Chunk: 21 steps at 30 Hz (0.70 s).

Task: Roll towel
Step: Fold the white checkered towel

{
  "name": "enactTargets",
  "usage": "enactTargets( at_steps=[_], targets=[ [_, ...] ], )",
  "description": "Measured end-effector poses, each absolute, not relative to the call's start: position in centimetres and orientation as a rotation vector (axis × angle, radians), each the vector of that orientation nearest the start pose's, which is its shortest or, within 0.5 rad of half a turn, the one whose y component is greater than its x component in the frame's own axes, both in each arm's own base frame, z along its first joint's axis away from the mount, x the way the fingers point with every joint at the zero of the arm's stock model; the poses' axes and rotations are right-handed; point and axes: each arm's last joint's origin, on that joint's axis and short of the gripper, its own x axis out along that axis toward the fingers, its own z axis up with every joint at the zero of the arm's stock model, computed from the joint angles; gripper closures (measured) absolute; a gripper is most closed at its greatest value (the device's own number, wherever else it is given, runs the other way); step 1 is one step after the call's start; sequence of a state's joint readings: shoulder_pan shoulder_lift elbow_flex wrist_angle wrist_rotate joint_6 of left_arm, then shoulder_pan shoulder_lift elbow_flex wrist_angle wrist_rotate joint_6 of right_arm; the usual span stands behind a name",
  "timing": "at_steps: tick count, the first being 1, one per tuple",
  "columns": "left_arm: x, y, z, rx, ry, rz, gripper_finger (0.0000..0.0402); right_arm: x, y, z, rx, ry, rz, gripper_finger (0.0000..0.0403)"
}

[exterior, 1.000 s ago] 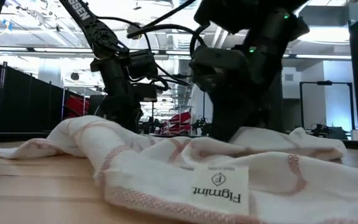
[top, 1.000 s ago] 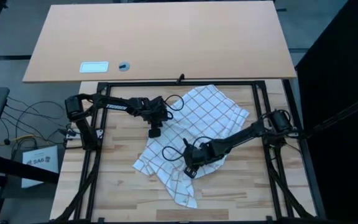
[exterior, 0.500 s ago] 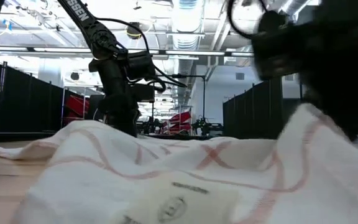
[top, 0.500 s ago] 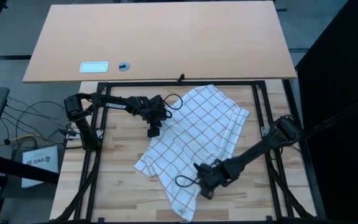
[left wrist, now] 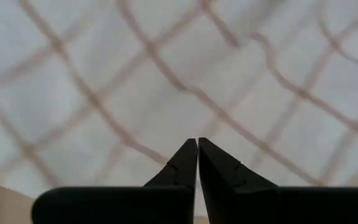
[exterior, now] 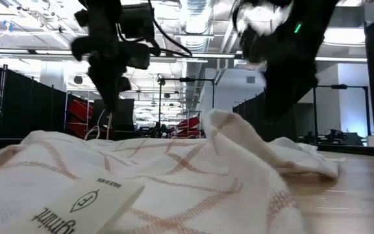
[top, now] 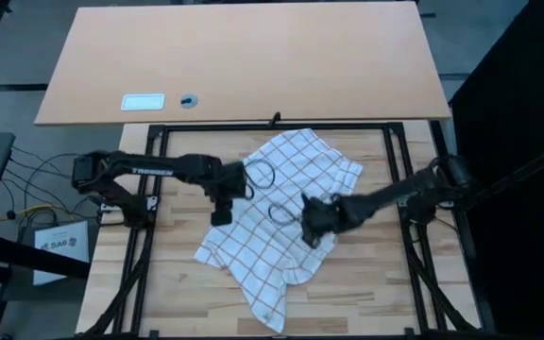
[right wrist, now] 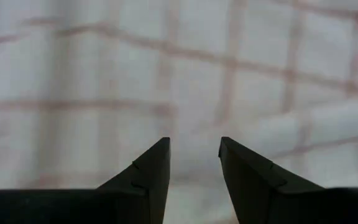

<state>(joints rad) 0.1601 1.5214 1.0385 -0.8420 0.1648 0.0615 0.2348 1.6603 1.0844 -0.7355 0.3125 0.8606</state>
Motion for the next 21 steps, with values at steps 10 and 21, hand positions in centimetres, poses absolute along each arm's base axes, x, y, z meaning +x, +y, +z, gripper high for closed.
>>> enactTargets(
  at_steps=[10,21],
  targets=[
    [24.8,-2.4,16.4,-0.299,1.453,0.014,0.0402,30.5,-3.7,16.6,0.417,1.074,-0.522,0.0275],
    [24.1,-8.4,16.7,-0.417,1.451,0.061,0.0402,29.8,-7.9,16.7,0.334,1.105,-0.448,0.0275]
  ],
)
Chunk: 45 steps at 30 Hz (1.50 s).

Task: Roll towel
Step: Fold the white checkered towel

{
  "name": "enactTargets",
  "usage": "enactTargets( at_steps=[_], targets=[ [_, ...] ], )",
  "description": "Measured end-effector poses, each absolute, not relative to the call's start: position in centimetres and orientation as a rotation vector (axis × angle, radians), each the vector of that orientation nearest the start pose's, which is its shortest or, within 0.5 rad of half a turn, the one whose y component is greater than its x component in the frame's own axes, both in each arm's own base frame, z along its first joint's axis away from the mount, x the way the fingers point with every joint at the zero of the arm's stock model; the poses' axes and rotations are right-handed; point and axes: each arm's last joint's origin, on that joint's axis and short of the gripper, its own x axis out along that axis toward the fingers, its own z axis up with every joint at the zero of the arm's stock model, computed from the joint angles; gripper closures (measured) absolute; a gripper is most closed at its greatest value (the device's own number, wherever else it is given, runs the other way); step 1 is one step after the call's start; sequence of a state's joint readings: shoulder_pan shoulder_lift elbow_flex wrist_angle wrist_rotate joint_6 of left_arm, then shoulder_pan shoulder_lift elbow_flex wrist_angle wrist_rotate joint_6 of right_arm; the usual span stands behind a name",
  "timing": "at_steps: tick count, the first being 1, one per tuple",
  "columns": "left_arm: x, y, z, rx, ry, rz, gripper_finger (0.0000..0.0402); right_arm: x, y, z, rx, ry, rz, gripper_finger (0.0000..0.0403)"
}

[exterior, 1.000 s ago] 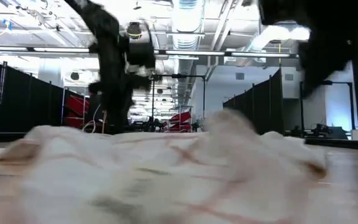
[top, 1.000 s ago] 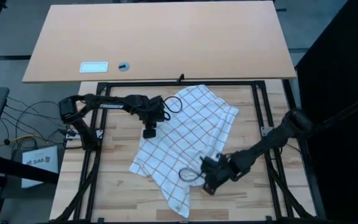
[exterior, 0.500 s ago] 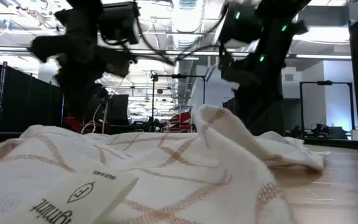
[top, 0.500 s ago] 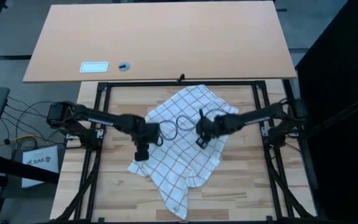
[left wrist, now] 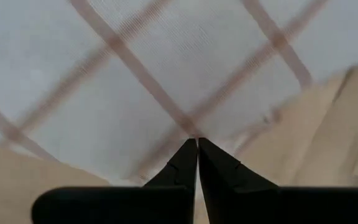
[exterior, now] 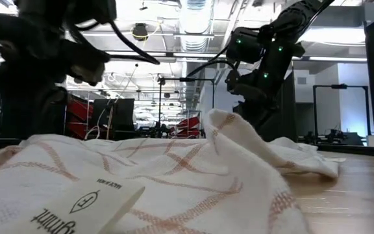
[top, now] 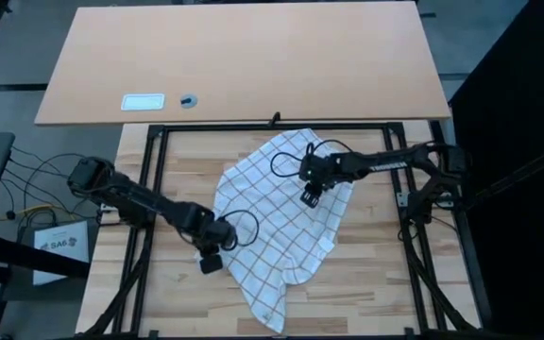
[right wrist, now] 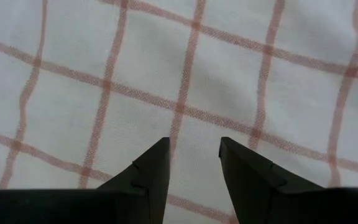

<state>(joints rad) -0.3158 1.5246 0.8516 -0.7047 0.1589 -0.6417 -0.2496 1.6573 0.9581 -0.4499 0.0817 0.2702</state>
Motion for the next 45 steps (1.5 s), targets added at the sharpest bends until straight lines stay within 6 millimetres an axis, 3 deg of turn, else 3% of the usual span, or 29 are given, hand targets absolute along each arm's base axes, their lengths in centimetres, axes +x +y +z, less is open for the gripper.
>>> enactTargets(
  at_steps=[7,14,19,34,41,45],
  targets=[
    [23.2,-10.7,16.7,-0.442,1.464,0.103,0.0402,29.4,-8.8,15.7,0.343,1.063,-0.415,0.0275],
    [23.0,-10.1,15.0,-0.449,1.359,0.184,0.0402,27.6,-8.2,13.2,0.373,1.111,-0.391,0.0275],
    [22.4,-10.3,14.0,-0.495,1.341,0.192,0.0402,27.0,-8.4,12.7,0.383,1.109,-0.393,0.0275],
    [18.6,-16.2,13.4,-0.604,1.364,0.153,0.0402,24.7,-13.4,12.5,0.416,1.111,-0.433,0.0275],
    [18.9,-16.9,13.9,-0.619,1.353,0.113,0.0402,23.6,-16.8,13.6,0.453,1.075,-0.503,0.0275],
    [21.5,-16.1,17.7,-0.605,1.261,0.012,0.0402,24.7,-16.9,17.1,0.488,0.959,-0.423,0.0275]
  ],
)
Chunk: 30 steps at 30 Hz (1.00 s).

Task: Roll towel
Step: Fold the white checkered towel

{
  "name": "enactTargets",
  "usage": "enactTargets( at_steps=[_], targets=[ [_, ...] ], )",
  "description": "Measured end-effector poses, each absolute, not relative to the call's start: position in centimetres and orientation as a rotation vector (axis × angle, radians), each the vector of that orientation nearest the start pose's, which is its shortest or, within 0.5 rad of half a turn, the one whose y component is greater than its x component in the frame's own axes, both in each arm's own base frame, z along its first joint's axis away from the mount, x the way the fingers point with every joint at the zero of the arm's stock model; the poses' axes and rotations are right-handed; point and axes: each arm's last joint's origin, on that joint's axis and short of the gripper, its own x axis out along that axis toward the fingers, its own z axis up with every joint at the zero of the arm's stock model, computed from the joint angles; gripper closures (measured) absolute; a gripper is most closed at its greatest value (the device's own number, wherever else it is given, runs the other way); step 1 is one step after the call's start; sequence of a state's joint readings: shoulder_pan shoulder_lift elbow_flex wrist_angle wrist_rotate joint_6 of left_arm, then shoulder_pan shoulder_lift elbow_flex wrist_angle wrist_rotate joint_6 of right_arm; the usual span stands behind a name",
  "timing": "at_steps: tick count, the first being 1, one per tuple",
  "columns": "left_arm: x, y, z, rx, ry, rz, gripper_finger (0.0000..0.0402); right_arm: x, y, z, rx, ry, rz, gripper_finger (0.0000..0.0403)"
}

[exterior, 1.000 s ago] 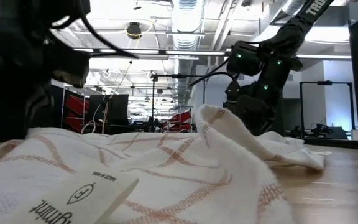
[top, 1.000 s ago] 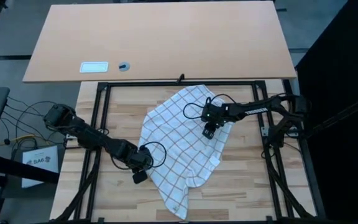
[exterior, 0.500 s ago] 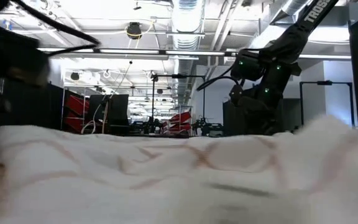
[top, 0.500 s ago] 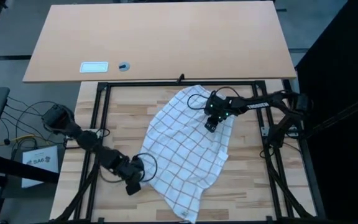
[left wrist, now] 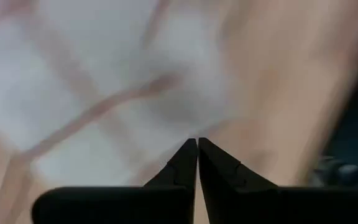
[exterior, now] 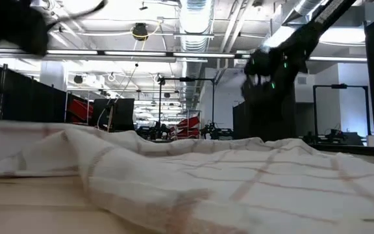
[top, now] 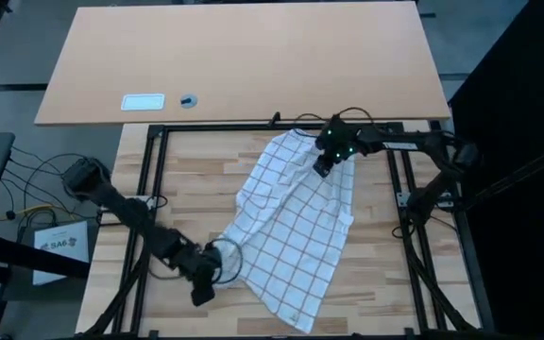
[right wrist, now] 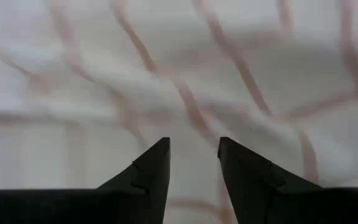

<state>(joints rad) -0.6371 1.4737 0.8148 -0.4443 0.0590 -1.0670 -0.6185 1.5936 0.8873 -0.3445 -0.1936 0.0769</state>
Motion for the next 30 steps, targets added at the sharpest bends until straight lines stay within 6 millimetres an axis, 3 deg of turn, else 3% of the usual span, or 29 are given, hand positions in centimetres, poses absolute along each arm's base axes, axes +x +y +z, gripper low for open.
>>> enactTargets(
  at_steps=[6,9,12,16,20,24,30],
  targets=[
    [23.8,-11.4,22.1,-0.451,1.231,0.044,0.0402,26.2,-10.4,20.8,0.432,0.938,-0.217,0.0275],
    [25.2,-7.8,22.2,-0.347,1.198,0.071,0.0402,27.1,-5.8,21.5,0.428,0.956,-0.107,0.0275],
    [27.4,-3.0,21.2,-0.327,1.157,0.132,0.0402,28.0,-0.7,21.5,0.422,0.973,-0.018,0.0275],
    [29.6,3.0,20.3,-0.33,1.129,0.119,0.0402,28.3,5.5,20.1,0.411,1.034,-0.007,0.0275],
    [31.7,7.3,20.7,-0.21,1.095,0.096,0.0402,28.5,10.0,18.9,0.536,1.031,-0.003,0.0275],
    [34.0,10.4,19.2,-0.097,1.129,0.055,0.0402,30.1,13.3,17.2,0.704,0.939,0.023,0.0275],
    [35.6,13.4,15.8,-0.01,1.193,0.01,0.0402,31.2,16.1,12.4,0.871,0.95,-0.06,0.0275]
  ],
)
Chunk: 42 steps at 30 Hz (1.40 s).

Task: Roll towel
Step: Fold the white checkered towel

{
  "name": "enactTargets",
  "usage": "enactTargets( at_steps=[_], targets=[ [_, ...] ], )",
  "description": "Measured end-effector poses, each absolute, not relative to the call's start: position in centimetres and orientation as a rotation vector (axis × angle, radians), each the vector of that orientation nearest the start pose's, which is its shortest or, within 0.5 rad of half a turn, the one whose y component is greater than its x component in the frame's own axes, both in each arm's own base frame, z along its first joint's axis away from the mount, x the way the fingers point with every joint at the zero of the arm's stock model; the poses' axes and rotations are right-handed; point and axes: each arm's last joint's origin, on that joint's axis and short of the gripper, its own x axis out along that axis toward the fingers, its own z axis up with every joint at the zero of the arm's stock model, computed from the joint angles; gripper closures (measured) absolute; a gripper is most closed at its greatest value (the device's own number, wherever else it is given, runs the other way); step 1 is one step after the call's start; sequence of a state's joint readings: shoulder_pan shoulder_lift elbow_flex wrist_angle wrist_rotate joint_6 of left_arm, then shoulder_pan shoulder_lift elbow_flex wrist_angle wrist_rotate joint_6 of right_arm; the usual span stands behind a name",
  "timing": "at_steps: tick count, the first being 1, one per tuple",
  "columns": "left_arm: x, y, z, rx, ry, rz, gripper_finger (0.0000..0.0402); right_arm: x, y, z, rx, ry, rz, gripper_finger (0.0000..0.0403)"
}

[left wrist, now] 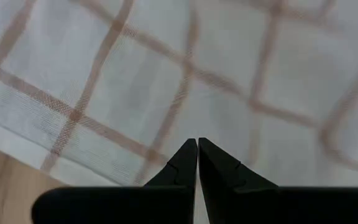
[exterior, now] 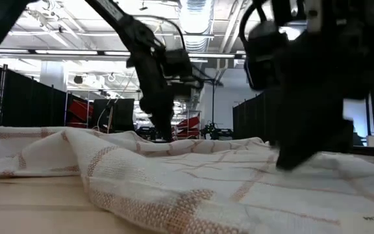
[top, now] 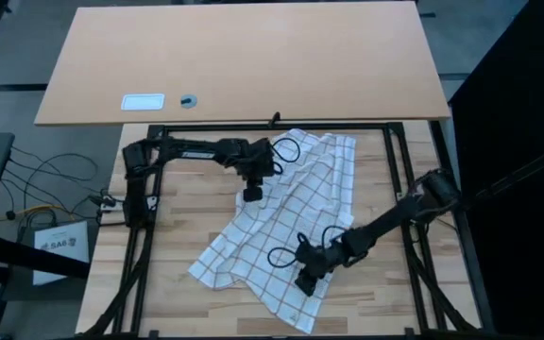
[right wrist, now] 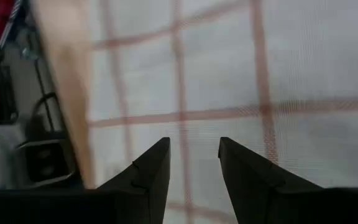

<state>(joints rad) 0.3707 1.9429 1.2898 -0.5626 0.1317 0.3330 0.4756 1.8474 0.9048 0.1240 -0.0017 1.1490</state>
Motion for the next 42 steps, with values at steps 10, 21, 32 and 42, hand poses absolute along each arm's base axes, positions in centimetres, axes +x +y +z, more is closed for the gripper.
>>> enactTargets(
  at_steps=[10,21,32,42],
  targets=[
    [33.5,18.4,14.2,-0.077,1.224,0.111,0.0402,30.2,19.8,11.2,0.934,0.989,-0.032,0.0275],
    [30.0,19.5,12.4,-0.226,1.335,0.161,0.0402,27.9,21.4,11.1,0.881,1.126,-0.03,0.0276],
    [28.5,19.0,21.1,-0.124,1.068,0.29,0.0402,28.7,13.3,17.7,0.656,0.983,-0.157,0.0275],
    [29.0,21.7,19.5,-0.095,1.057,0.314,0.0402,28.4,-6.0,20.9,0.612,0.841,-0.592,0.0275]
  ],
)
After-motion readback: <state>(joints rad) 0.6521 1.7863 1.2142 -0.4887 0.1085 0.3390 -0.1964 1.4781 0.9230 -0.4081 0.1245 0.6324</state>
